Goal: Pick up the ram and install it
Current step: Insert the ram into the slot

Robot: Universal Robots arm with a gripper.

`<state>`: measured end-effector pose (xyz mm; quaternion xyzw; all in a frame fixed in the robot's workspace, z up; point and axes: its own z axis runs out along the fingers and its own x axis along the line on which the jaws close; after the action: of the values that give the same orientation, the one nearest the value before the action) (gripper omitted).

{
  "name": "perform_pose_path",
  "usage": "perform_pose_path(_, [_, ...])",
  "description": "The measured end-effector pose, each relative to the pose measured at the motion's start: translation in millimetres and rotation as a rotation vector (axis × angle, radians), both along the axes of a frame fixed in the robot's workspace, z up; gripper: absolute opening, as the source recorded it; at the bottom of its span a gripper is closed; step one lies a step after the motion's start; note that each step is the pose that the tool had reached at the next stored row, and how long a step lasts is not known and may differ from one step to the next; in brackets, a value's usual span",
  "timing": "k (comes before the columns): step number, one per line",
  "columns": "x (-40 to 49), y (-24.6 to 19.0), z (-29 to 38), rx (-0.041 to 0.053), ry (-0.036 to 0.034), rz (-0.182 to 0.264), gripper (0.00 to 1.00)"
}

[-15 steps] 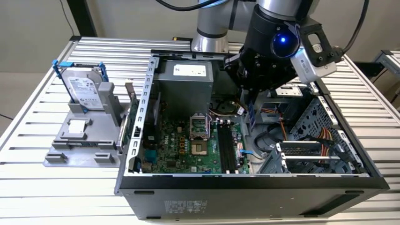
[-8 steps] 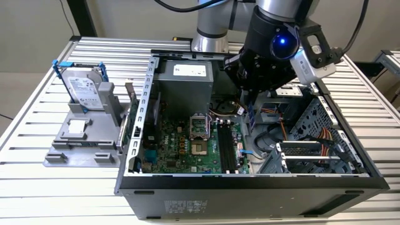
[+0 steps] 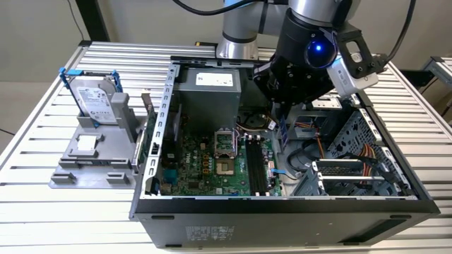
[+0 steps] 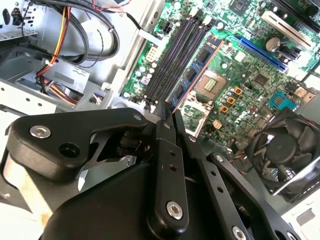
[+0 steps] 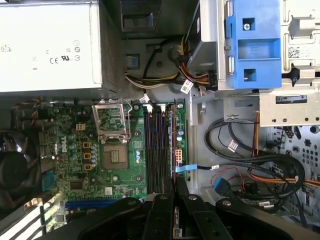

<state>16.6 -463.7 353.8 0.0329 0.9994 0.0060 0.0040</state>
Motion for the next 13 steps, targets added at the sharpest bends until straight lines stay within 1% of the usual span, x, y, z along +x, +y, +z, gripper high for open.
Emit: perform_pose_path(13, [0.0,0.3,-4.0,-0.0004,0.0,0.0,0.0])
